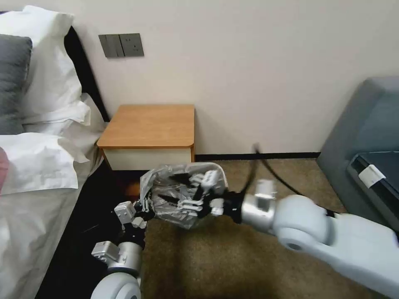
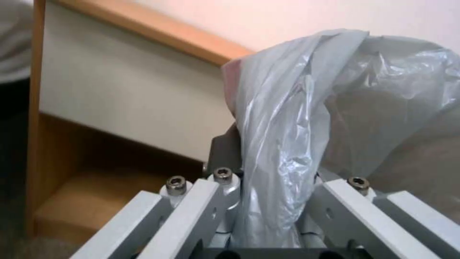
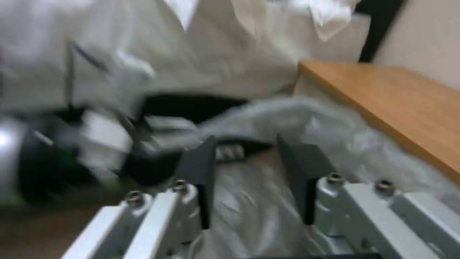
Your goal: Pick up the garbage bag from the table and place it over the trash can.
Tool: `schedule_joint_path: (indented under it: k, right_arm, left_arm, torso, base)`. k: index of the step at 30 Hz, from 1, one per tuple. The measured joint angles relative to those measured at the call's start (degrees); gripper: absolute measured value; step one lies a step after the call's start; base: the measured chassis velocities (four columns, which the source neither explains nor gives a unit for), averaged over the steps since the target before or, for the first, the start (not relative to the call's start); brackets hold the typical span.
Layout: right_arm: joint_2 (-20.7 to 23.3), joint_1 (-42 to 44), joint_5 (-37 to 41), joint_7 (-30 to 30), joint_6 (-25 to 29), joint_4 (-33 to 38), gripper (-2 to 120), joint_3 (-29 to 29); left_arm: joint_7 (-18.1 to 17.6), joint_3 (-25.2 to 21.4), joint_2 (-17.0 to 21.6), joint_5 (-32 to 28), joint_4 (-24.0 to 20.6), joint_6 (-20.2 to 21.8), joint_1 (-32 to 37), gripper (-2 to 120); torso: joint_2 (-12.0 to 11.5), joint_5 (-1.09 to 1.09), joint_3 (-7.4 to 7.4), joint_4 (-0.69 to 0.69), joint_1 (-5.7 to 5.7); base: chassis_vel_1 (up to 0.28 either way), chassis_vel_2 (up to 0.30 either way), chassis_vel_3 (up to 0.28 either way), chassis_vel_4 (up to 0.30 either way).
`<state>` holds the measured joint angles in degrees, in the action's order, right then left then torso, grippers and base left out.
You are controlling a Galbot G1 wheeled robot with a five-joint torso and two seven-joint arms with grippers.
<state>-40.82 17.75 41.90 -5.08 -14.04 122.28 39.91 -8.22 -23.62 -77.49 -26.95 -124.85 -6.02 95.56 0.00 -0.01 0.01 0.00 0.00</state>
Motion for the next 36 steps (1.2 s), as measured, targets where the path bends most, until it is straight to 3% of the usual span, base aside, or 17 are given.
schedule_joint_path:
  k: [6, 9, 15, 36]
  right_arm:
    - [-2.87, -6.24, -0.45, 5.44, -5.28, -3.1, 14, 5.51]
    - [-4.6, -8.87, 5.61, 10.11, -9.43, -3.32, 1, 8.45]
    - [-9.52, -10.75, 15.28, 20.17, -14.16, -4.43, 0, 10.6]
    - [-13.95, -10.88, 17.61, 34.34, -18.79, -9.96, 0, 13.06]
  left_arm:
    - [0.63, -0.28, -0.46, 1.41, -0.89, -0.85, 0.51, 8]
    - [1.13, -0.25, -0.84, 2.48, -1.21, -1.4, 0.68, 8]
    - [2.01, 0.09, -1.67, 4.1, -1.5, -2.37, 0.79, 8]
    - [3.1, 0.0, -2.71, 5.14, -3.85, -3.64, 1.67, 8]
  torso:
    - [0.0, -0.01, 0.0, 0.0, 0.0]
    - [0.0, -0.01, -0.01, -0.02, 0.0]
    - [0.0, -0.01, -0.01, 0.0, 0.0]
    - [0.0, 0.0, -0.01, -0.01, 0.0]
  base:
    - [0.0, 0.0, 0.0, 0.0]
    - [0.0, 0.0, 0.0, 0.0]
    - [0.0, 0.0, 0.0, 0.0]
    - [0.0, 0.0, 0.0, 0.0]
